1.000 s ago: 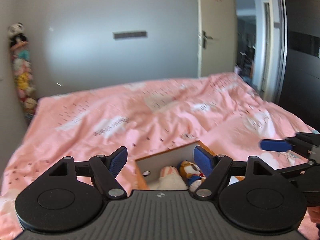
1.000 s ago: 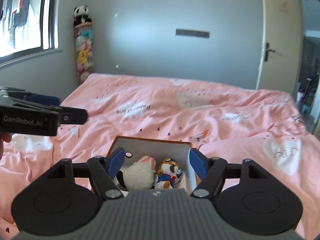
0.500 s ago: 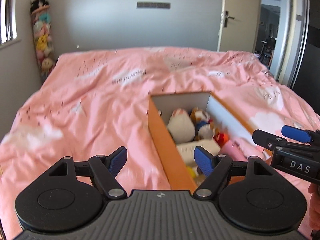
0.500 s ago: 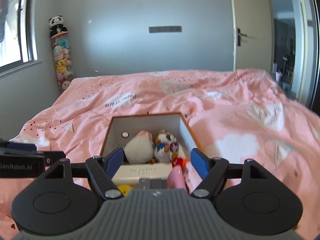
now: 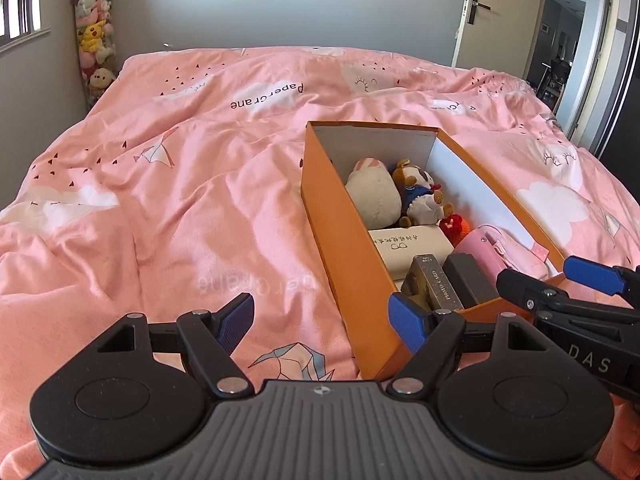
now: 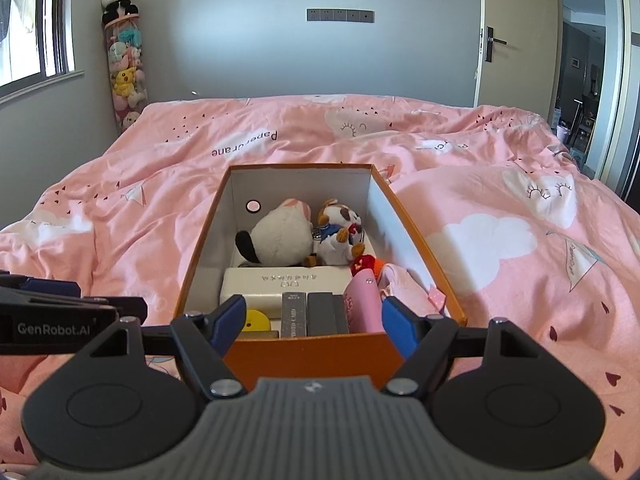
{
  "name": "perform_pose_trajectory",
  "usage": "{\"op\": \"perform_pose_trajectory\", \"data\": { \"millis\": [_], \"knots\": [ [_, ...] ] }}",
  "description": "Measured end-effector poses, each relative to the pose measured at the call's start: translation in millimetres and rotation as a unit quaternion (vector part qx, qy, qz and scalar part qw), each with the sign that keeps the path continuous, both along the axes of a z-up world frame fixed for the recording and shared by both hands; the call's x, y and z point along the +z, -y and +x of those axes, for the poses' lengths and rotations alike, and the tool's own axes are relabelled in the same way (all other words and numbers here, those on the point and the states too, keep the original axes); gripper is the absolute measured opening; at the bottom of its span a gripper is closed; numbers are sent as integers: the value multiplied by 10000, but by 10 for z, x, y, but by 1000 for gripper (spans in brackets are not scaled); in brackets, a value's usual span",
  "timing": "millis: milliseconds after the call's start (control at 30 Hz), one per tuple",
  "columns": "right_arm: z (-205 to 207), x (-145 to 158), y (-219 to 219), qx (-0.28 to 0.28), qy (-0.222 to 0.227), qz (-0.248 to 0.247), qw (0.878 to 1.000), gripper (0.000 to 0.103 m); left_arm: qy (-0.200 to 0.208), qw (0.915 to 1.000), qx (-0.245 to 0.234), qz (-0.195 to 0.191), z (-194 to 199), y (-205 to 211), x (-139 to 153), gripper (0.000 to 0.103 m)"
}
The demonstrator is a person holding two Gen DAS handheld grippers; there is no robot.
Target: Organize objects
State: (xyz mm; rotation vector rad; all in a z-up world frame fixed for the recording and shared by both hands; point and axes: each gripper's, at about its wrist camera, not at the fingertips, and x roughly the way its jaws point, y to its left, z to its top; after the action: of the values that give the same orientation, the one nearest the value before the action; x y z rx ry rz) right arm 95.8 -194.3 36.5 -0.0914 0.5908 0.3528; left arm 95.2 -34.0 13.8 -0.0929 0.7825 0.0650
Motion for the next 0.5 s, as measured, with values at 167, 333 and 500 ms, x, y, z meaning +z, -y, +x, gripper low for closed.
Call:
{"op": "perform_pose_trajectory", "data": {
  "millis": [167,333,500],
  "knots": [
    [11,-23,-17,17,-69,-39,10000,76,-46,10000,11,13,10,9,-21,90],
    [6,-24,-33,62,-97,-62,9999,81,-76,9999,69,52,6,6,-19,90],
    [4,-18,-38,98,-103,-69,9999,81,-128,9998,104,60,7,0,-26,90]
  ]
}}
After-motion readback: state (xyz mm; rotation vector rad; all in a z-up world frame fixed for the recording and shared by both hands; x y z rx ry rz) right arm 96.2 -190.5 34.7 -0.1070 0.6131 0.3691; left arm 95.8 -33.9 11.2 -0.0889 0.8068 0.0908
